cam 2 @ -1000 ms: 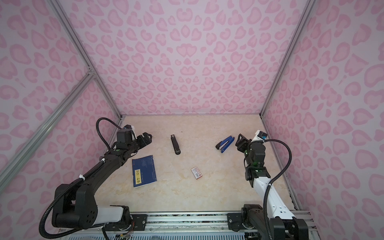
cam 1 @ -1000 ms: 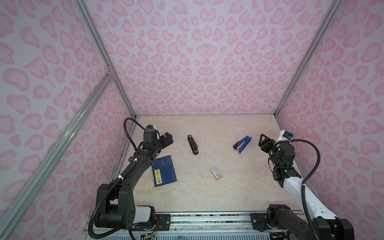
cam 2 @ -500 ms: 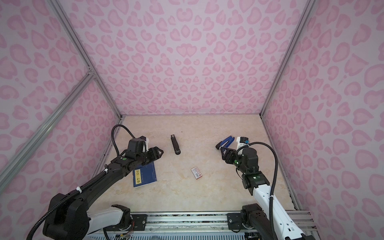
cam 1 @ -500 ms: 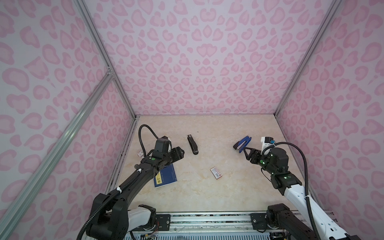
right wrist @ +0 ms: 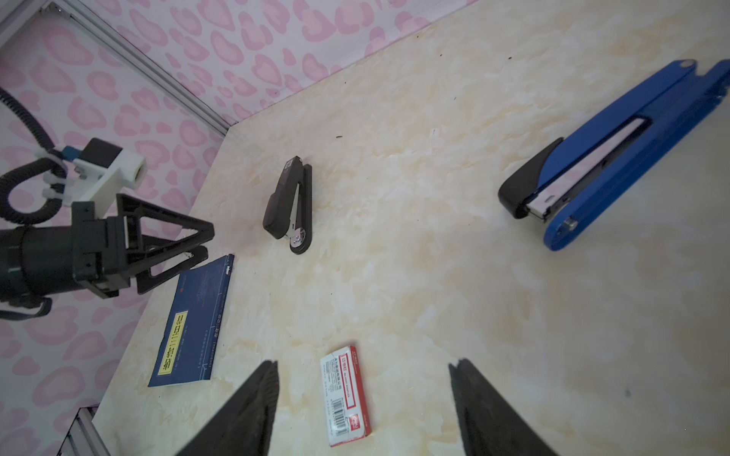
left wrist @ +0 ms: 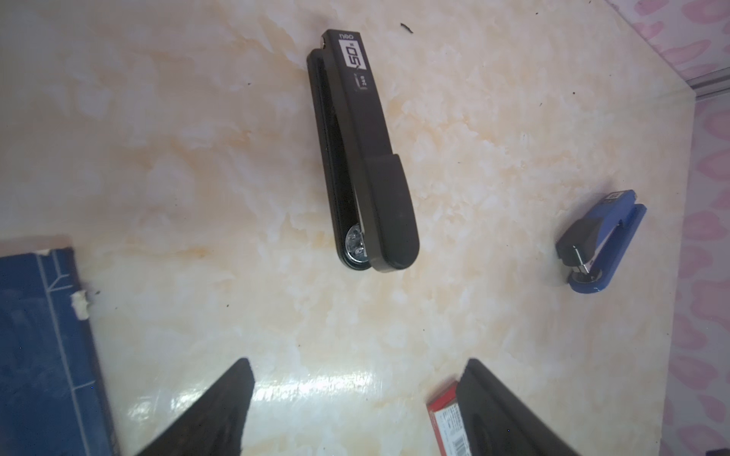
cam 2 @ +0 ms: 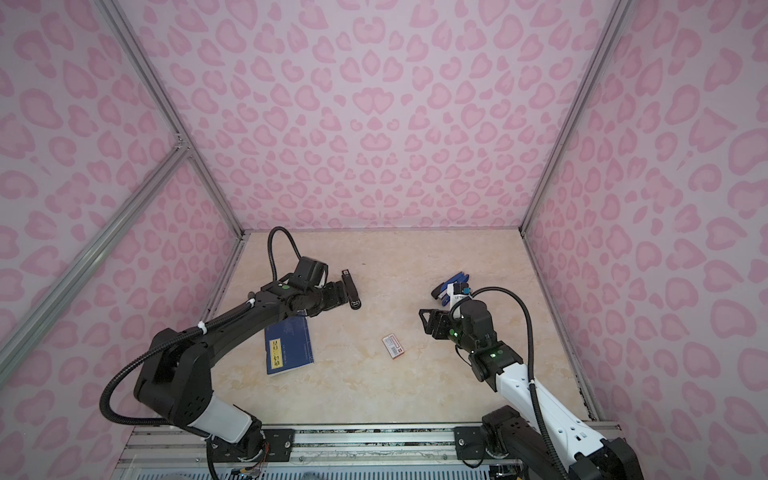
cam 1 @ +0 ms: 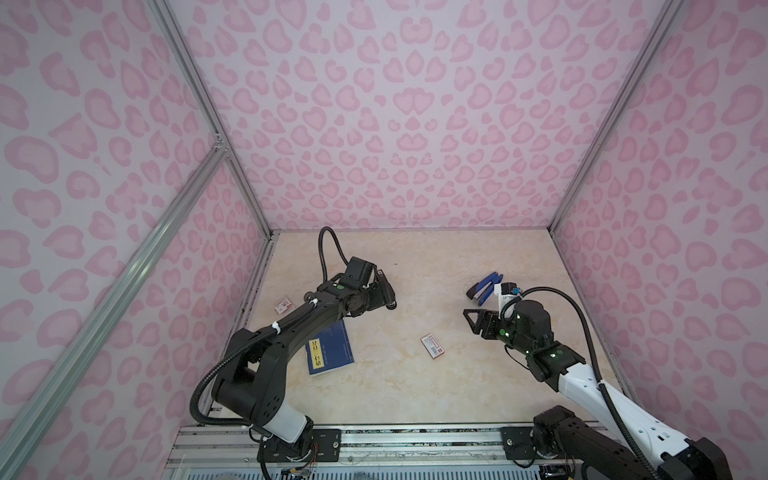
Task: Load the staples into the stapler
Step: 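Move the left gripper to the black stapler while the right gripper approaches it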
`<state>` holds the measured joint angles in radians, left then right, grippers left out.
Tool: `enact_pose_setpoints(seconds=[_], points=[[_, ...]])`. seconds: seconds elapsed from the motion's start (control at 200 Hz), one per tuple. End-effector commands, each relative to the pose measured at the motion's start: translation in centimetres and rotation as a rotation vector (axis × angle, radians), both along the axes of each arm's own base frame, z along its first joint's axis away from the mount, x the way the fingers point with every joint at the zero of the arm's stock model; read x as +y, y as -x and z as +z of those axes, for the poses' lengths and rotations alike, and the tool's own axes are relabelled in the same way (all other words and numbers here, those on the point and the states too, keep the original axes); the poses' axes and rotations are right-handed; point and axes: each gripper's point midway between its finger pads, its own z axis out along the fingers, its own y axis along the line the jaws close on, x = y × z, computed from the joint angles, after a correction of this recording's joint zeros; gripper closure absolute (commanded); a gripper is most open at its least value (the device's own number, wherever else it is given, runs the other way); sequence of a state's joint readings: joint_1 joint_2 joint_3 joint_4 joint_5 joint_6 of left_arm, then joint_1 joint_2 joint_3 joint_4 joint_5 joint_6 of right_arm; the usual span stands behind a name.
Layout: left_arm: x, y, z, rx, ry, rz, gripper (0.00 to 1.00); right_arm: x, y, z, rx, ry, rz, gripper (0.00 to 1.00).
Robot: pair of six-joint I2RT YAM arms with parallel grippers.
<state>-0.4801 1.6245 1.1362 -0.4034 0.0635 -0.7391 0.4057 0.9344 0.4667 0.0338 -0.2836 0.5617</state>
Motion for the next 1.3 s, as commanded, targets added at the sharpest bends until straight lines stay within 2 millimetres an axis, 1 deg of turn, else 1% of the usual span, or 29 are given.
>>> enact_pose_setpoints(seconds=[0.0, 0.085, 0.1, 0.12, 0.24, 0.3, 0.35, 0.485, 0.55, 0.73, 0.78, 0.87, 0.9, 0.93, 0.94, 0.97, 1.07, 1.15, 1.215, 1.295], points=[[0.1, -0.8, -1.3, 0.056, -0.083, 0.035, 0.18, 0.3, 0.0, -0.7, 0.004, 0.01, -0.016, 0.29], [-0.6, -1.9, -2.3, 0.094, -0.13, 0.033, 0.2, 0.6, 0.3, -1.4, 0.02, 0.013, -0.01, 0.29], [-0.6, -1.7, -2.8, 0.107, -0.142, 0.032, 0.21, 0.6, 0.3, -1.6, 0.023, 0.016, -0.01, 0.29], [-1.0, -2.4, -2.3, 0.095, -0.142, 0.032, 0.21, 0.6, 0.4, -1.8, 0.027, 0.017, -0.01, 0.29], [-1.7, -3.5, -3.4, 0.113, -0.192, 0.028, 0.25, 0.7, 0.6, -2.4, 0.04, 0.027, -0.006, 0.3], [-1.9, -3.8, -3.9, 0.123, -0.212, 0.029, 0.29, 0.8, 0.7, -2.7, 0.046, 0.033, -0.004, 0.3], [-1.9, -4.1, -4.2, 0.13, -0.226, 0.028, 0.34, 0.8, 0.7, -2.9, 0.049, 0.034, -0.002, 0.3], [-2.1, -4.6, -4.9, 0.144, -0.248, 0.025, 0.45, 1.1, 0.6, -3.4, 0.062, 0.038, 0.004, 0.3], [-2.2, -4.7, -5.1, 0.148, -0.256, 0.02, 0.49, 1.4, 0.6, -3.7, 0.07, 0.04, 0.01, 0.31], [-2.2, -5.2, -5.6, 0.15, -0.286, 0.003, 0.49, 2.8, 0.4, -4.3, 0.085, 0.05, 0.042, 0.32], [-2.1, -5.3, -5.7, 0.153, -0.296, -0.001, 0.51, 3.4, 0.3, -4.4, 0.091, 0.057, 0.055, 0.34], [-2.1, -5.2, -6.0, 0.162, -0.302, -0.006, 0.59, 4.4, 0.2, -4.7, 0.103, 0.065, 0.078, 0.37], [-2.2, -5.2, -6.0, 0.162, -0.3, -0.009, 0.62, 4.7, 0.2, -4.7, 0.105, 0.066, 0.085, 0.38], [-2.1, -5.1, -6.1, 0.167, -0.301, -0.009, 0.63, 4.9, 0.2, -4.9, 0.11, 0.066, 0.088, 0.39], [-2.1, -5.1, -6.1, 0.168, -0.301, -0.009, 0.66, 5.0, 0.1, -4.9, 0.11, 0.065, 0.088, 0.39], [-2.2, -5.0, -6.1, 0.171, -0.296, -0.012, 0.7, 5.2, 0.1, -4.8, 0.111, 0.059, 0.092, 0.4], [-2.3, -4.6, -5.9, 0.176, -0.28, -0.019, 0.77, 5.9, -0.2, -4.8, 0.113, 0.036, 0.1, 0.43], [-2.6, -4.4, -5.2, 0.167, -0.258, -0.028, 0.83, 6.3, -0.4, -4.8, 0.117, 0.023, 0.109, 0.48], [-2.9, -4.2, -4.6, 0.161, -0.24, -0.035, 0.9, 6.8, -0.6, -4.9, 0.123, 0.01, 0.116, 0.49], [-3.4, -4.0, -3.9, 0.155, -0.213, -0.046, 0.95, 7.5, -1.1, -4.9, 0.129, -0.012, 0.131, 0.52]])
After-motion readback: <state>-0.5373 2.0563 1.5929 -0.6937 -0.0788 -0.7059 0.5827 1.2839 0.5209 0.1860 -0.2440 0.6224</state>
